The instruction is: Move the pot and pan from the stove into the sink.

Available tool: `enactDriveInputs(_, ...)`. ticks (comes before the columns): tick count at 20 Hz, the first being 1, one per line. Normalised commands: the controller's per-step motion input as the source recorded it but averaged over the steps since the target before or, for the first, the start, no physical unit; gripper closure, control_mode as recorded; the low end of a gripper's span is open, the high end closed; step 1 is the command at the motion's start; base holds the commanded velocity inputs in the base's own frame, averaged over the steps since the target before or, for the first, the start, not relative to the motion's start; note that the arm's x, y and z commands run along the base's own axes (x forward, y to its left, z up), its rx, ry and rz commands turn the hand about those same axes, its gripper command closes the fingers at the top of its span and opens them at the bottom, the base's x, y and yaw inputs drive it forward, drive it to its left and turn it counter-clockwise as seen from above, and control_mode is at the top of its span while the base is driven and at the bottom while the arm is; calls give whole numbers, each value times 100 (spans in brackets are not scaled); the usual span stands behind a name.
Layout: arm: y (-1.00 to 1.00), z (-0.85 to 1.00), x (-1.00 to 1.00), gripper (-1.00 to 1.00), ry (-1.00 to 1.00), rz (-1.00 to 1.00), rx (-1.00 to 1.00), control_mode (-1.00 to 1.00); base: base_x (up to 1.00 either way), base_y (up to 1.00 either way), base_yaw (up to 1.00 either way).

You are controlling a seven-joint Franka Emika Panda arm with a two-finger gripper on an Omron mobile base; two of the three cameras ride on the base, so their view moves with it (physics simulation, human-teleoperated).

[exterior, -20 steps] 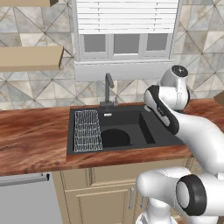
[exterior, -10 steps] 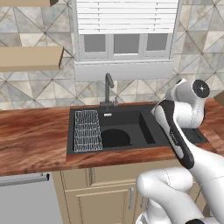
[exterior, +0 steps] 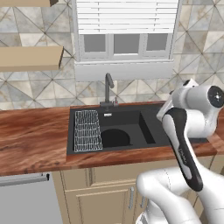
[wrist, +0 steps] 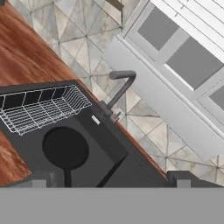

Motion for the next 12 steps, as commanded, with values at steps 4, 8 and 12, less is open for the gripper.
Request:
enactDriveInputs(4,11,44,-48,-100,8,8,-14,-100,0,0,0)
enactDriveInputs(8,11,37,-60,-100,3,10,-14,-100,0,0,0)
enactDriveInputs(12,7,29,-68,-100,5,10,-14,-100,0,0,0)
